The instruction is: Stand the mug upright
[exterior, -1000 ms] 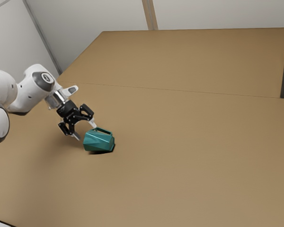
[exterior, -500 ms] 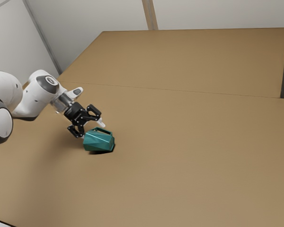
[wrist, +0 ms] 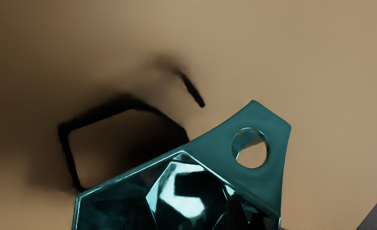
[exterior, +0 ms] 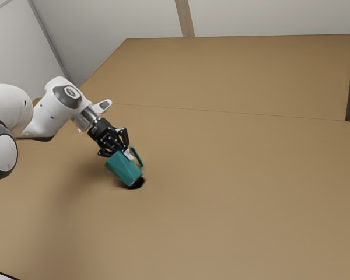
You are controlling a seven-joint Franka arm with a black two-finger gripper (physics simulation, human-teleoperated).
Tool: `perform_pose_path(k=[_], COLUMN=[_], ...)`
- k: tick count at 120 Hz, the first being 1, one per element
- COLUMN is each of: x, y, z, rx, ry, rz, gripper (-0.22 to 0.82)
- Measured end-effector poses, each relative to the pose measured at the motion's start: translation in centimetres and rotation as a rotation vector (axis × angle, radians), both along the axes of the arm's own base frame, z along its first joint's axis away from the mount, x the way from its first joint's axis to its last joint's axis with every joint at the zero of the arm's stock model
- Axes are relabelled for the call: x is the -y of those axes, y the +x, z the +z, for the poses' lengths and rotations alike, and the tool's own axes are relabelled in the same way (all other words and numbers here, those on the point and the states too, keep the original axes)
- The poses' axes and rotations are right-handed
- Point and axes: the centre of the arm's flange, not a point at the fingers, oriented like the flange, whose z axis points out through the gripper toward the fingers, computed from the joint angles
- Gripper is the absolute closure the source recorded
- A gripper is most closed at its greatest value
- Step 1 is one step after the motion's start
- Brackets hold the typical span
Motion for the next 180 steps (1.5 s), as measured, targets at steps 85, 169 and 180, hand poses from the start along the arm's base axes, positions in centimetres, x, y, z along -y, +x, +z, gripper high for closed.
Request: perform_pose_path(k=[85,169,180], x=[10.0,13.0,13.1], y=[-2.8,-4.5,-4.4], z=[8.2,4.4,3.7], rx=[0.294,0.337,0.327], ry=[0.557,0.7,0.7], rz=[-0.413,-0.377,-0.365], gripper=[0.79,0.79,0.79])
